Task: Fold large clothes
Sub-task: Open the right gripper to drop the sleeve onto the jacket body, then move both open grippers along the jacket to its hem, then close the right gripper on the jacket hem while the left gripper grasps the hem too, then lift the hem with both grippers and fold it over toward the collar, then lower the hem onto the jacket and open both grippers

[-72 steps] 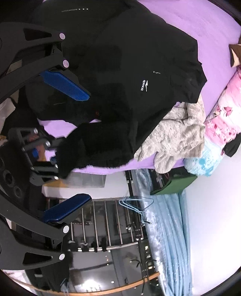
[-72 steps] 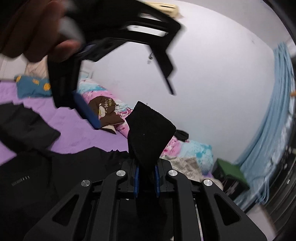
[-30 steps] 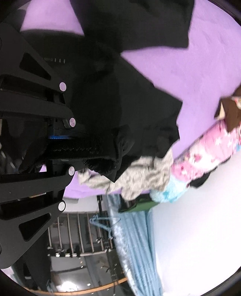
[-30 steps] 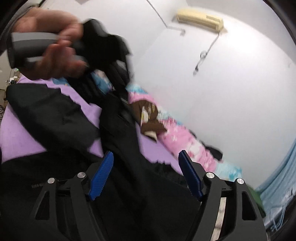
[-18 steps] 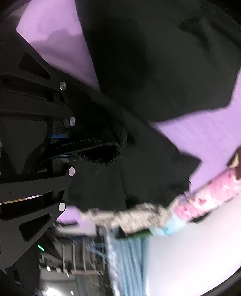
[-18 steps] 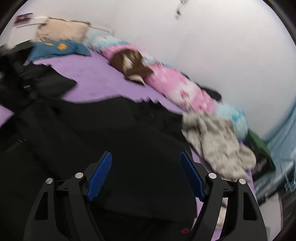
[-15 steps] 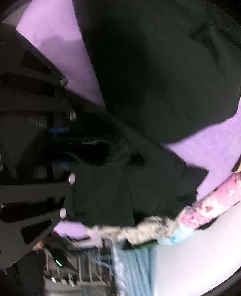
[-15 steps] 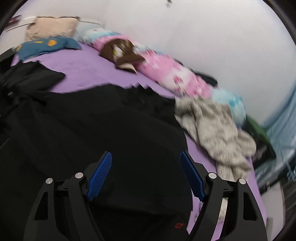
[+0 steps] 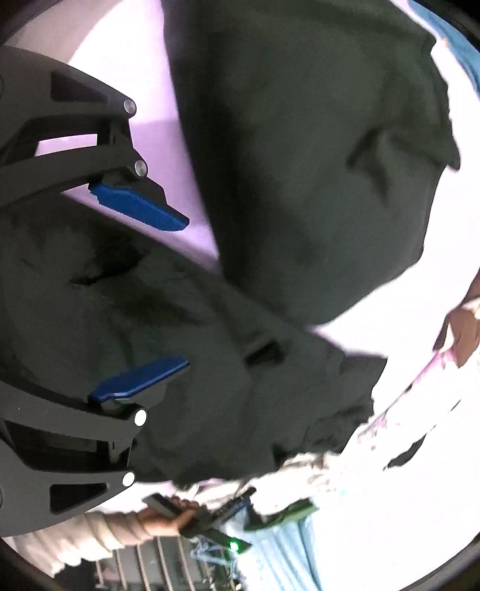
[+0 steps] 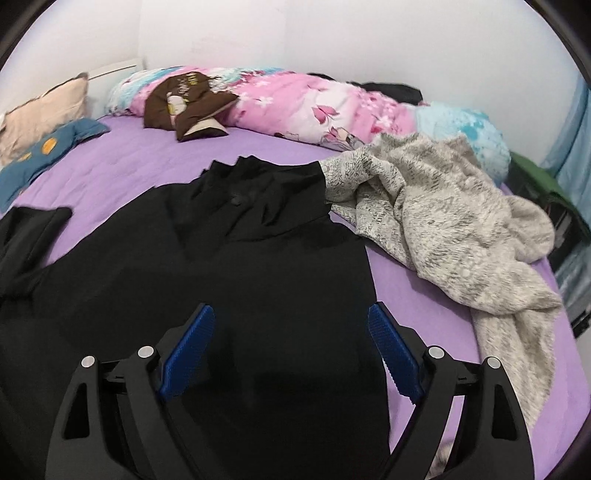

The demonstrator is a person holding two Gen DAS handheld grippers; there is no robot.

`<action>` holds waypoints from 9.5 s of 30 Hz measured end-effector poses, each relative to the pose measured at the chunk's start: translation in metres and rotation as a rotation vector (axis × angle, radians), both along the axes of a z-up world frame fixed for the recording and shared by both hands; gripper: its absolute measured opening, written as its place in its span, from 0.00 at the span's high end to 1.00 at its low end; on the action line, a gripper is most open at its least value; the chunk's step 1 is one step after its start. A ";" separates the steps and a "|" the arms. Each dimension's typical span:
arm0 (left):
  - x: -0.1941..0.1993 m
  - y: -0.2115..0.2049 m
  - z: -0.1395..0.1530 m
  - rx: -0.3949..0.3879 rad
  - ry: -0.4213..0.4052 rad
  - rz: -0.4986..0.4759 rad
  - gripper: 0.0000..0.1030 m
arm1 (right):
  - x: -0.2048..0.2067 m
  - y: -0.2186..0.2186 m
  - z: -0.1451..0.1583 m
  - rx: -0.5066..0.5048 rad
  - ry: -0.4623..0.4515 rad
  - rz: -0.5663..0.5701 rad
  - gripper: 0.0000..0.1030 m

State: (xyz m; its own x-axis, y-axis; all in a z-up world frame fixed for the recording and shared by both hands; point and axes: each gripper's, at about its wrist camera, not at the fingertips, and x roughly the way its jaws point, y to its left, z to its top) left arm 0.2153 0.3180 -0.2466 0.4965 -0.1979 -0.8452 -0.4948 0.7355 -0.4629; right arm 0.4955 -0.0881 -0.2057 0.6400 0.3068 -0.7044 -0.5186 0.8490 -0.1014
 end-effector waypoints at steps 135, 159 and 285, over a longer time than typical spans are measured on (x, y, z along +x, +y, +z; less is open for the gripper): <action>-0.114 -0.090 -0.112 -0.045 0.397 -0.240 0.17 | -0.358 -0.197 -0.136 0.203 0.716 -0.319 0.65; -0.148 -0.055 -0.087 -0.107 0.318 -0.181 0.93 | -0.359 -0.198 -0.116 0.267 0.671 -0.216 0.93; 0.258 0.051 0.064 -0.089 -0.100 -0.048 0.18 | 0.064 -0.075 0.033 0.335 0.156 -0.179 0.24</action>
